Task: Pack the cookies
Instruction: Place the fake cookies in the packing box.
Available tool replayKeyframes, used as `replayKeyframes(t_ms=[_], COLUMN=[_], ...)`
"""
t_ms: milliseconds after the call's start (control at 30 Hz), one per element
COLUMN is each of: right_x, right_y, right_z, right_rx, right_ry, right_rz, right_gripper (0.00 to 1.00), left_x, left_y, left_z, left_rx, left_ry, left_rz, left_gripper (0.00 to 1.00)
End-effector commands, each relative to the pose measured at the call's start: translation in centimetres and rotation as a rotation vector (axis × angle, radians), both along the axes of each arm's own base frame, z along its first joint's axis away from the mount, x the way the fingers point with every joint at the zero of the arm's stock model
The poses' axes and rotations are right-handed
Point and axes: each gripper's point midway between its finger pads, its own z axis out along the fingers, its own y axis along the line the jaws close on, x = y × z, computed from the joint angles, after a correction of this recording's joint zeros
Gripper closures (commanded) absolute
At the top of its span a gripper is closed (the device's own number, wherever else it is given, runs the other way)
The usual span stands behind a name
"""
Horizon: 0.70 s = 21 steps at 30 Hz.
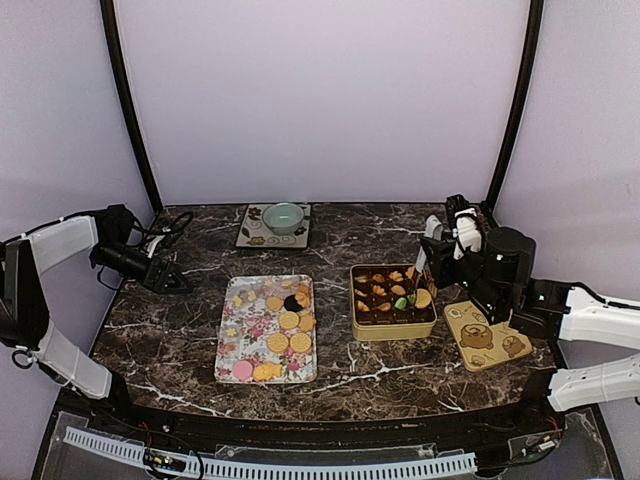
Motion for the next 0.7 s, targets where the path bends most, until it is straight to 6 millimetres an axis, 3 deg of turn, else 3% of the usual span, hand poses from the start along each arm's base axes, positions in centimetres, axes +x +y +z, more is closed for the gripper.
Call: replayKeyframes(t_ms=[0, 667], right_x=[-0.1, 0.8], right_y=[0.2, -1.4], right_z=[2.4, 2.7], right_rx=[0.075, 0.057], right_ry=[-0.038, -0.044], right_rz=[0.019, -0.034], right_gripper=[0.65, 0.66], left_x=[-0.2, -0.2], left_y=[-0.2, -0.2], left_z=[0.6, 0.6], left_rx=[-0.012, -0.014], left_ry=[-0.008, -0.007], left_rz=[-0.009, -0.008], left_gripper=[0.01, 0.02])
